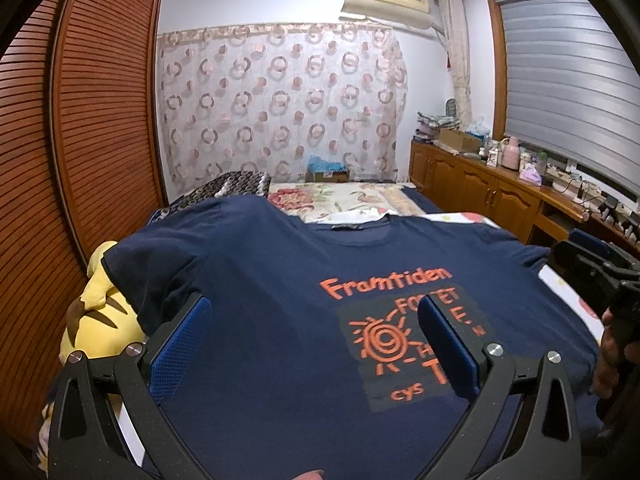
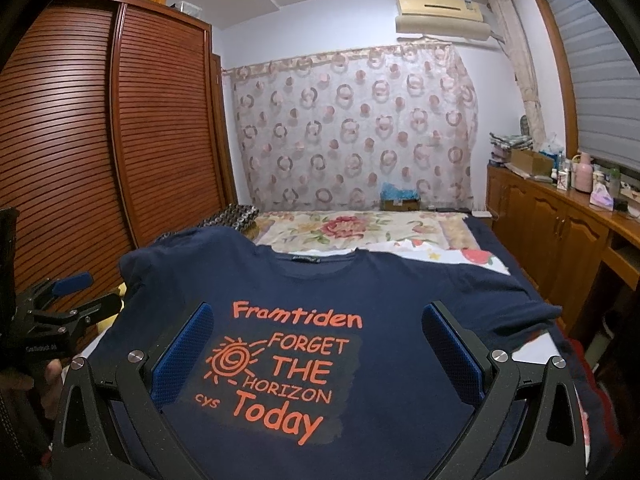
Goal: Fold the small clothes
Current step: 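Grasp the navy T-shirt sleeve with the left tool and lift it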
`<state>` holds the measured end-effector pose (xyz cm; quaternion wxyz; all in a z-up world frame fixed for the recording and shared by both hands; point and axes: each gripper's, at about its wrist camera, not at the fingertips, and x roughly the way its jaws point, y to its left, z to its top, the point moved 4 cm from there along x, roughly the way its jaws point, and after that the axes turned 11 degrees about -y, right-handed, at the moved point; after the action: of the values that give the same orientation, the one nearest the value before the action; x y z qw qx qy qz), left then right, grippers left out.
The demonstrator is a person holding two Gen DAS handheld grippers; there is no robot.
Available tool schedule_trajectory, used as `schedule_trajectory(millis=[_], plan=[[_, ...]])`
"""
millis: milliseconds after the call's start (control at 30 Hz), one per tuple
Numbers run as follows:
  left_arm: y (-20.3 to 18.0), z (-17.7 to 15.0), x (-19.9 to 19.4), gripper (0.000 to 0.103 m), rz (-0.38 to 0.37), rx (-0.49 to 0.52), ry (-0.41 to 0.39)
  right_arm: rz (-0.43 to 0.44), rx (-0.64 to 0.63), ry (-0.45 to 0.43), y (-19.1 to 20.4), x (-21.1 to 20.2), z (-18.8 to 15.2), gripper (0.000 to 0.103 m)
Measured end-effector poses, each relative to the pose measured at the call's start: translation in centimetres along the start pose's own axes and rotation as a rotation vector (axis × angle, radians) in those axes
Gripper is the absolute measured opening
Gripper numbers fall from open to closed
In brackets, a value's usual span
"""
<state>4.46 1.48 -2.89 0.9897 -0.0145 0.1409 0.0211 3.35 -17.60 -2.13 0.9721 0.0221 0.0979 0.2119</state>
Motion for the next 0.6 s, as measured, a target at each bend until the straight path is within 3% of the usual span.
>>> schedule_trajectory(millis=[200, 600], plan=[[2.4, -1.3, 1.6, 0.103, 0.007, -0.015, 0.057, 0.022, -0.022, 0.014, 0.3, 1.5, 0.5, 0.103], [6.8, -2.6, 2.6, 0.103, 0.019, -0.001, 0.088, 0.073, -0.062, 0.062, 1.3, 4.5, 0.4, 0.103]])
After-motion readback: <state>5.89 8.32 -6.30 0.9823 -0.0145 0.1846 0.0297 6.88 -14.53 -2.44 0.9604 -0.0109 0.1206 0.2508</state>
